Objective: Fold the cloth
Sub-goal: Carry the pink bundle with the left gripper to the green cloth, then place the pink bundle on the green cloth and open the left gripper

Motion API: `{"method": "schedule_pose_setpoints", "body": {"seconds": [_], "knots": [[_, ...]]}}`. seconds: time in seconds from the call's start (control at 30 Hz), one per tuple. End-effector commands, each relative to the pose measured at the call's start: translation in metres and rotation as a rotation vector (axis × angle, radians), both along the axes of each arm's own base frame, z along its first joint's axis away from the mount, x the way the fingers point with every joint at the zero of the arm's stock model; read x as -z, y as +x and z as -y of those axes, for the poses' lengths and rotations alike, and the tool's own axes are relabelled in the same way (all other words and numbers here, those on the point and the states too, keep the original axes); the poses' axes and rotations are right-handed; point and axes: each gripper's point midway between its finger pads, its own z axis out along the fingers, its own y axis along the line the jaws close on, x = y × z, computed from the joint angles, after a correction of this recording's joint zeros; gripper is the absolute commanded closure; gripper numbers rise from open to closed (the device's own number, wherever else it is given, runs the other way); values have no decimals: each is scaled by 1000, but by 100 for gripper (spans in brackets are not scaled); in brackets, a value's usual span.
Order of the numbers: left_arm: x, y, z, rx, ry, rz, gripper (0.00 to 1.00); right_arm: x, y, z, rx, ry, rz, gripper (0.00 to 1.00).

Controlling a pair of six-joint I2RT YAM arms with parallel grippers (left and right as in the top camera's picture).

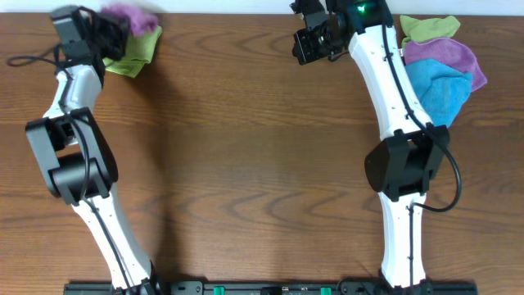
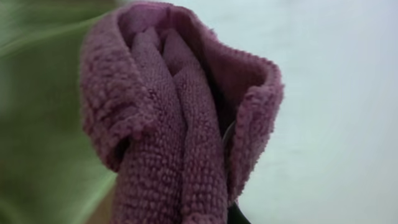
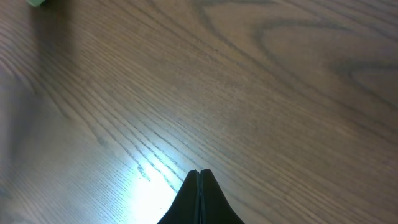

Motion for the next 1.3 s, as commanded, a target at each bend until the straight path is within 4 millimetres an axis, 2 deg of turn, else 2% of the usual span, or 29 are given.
{"method": "schedule_pose_setpoints", "body": {"seconds": [0.0,0.03,0.13,0.17,0.2,0.3,0.43,0.57,0.77,0.9,0.93,1.0,1.03,1.1,1.17,1.27], "knots": [[32,-7,2,42,-2,-61,94,-12,1,1,-3,8,26,99],[38,-10,2,41,-3,-83,94,-12,0,1,-3,8,24,99],[40,-11,0,36,-5,-93,94,-11,0,1,-3,7,21,99],[40,-11,-1,36,-7,-95,91,-11,0,1,-3,7,21,99],[40,-12,-1,35,-11,-97,75,-11,0,1,-3,7,21,99],[39,-14,-3,38,-44,-102,4,-11,0,1,-3,7,20,99],[34,-19,-10,53,-99,-96,5,-11,0,1,-3,7,20,99],[19,-29,-20,63,-107,-97,5,-11,-1,-1,-5,7,20,99],[-22,-51,-33,76,-11,-98,5,-11,-3,-5,-15,7,18,99],[-60,-79,-29,134,130,-104,5,-10,-6,-6,-17,3,6,99],[-73,-88,-27,159,182,-100,5,-10,-8,-4,-15,1,-2,91],[-97,-109,-22,212,304,-98,5,-11,-12,1,-8,-4,-19,54],[-107,-121,-21,227,364,-110,5,-14,-15,4,-15,-10,-19,43],[-125,-145,-18,259,462,-132,5,-23,-18,12,-20,-20,-7,27],[-140,-169,-10,306,517,-147,5,-37,-21,22,-4,-34,13,23],[-159,-208,2,381,597,-173,5,-62,-29,45,17,-98,63,9]]}}
